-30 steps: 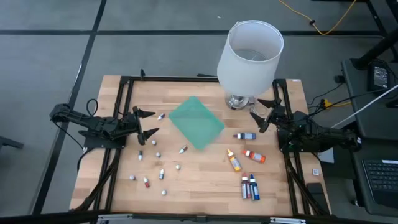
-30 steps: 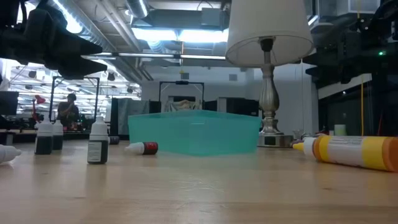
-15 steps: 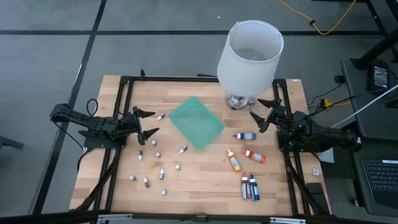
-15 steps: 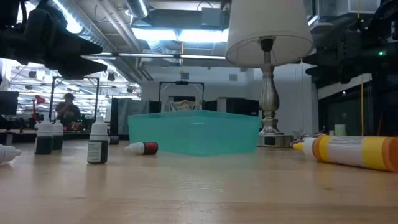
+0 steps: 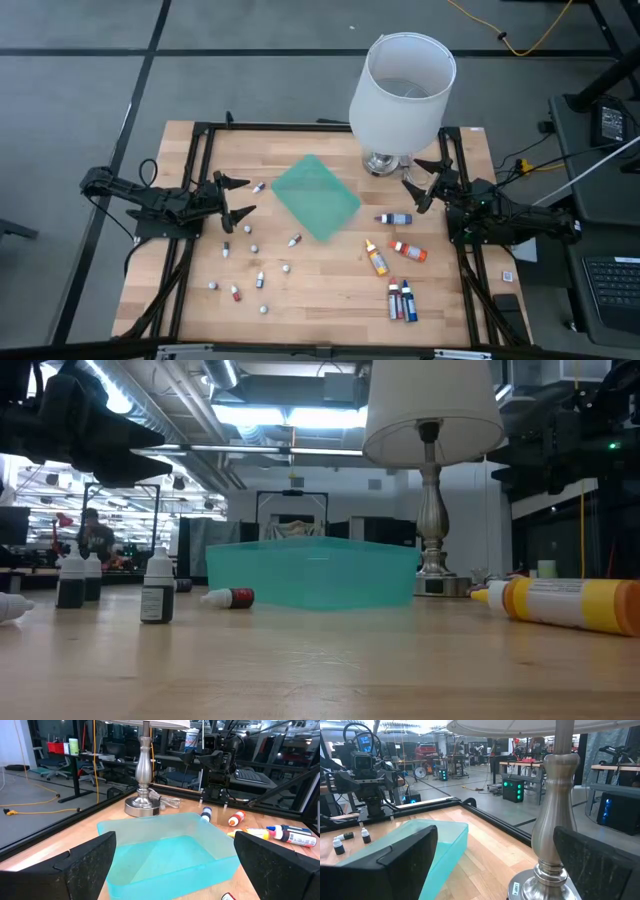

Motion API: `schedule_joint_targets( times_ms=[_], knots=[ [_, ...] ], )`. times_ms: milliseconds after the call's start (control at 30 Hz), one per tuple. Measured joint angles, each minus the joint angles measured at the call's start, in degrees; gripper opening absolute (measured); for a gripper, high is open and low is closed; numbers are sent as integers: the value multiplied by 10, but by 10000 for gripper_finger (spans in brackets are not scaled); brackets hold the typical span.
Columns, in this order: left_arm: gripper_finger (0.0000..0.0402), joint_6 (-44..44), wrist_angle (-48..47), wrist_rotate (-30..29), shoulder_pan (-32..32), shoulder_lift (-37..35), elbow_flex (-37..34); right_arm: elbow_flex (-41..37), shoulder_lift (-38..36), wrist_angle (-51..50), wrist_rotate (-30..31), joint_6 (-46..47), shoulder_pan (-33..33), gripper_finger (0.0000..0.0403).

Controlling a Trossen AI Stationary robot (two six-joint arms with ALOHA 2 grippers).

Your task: Pick & Place food coloring

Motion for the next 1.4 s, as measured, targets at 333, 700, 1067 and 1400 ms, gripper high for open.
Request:
schedule_joint_targets(
  times_ms=[333,700,1067,1400],
  knots=[
    [400,0,0,0,0,0,0,0,0,0,0,0,0,397],
    [400,0,0,0,0,0,0,0,0,0,0,0,0,397],
    [400,17,1,-3,0,0,0,0,0,0,0,0,0,397],
    [400,5,0,-5,0,0,0,0,0,0,0,0,0,397]
  ],
)
